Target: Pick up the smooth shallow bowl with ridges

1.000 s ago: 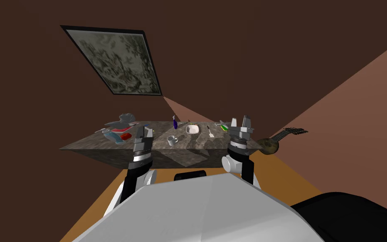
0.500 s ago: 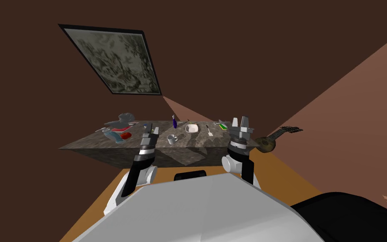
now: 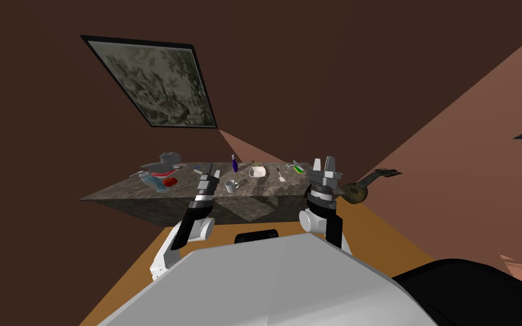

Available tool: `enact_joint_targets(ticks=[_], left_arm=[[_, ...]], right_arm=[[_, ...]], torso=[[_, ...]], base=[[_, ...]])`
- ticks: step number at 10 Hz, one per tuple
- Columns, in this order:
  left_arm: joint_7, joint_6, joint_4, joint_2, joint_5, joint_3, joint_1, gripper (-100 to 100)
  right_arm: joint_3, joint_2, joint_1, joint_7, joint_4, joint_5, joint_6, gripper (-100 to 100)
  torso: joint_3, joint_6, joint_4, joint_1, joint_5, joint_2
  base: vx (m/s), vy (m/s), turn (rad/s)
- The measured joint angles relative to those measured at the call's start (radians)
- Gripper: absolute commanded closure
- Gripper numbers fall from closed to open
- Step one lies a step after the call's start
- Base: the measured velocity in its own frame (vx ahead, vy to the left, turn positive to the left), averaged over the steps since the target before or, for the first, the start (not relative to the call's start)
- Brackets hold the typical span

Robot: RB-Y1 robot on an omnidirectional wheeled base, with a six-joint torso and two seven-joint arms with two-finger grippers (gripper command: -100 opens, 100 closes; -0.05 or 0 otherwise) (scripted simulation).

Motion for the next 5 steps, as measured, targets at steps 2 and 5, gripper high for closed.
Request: enact_joint_targets(ticks=[2, 5], left_arm=[[0.022, 0.060, 0.014, 0.005, 0.011, -0.015, -0.048, -100], [0.046, 0.131, 0.039, 0.006, 0.022, -0.030, -0.092, -100]], right_arm=[[0.000, 0.000, 0.000, 0.000, 0.000, 0.000, 0.000, 0], [0.000, 0.000, 0.000, 0.000, 0.000, 0.000, 0.000, 0]], torso=[[0.001, 0.000, 0.000, 0.000, 0.000, 0.001], [0.000, 0.000, 0.000, 0.000, 0.000, 0.000]], base=[[-0.044, -0.016, -0.028], [-0.023, -0.015, -0.018]])
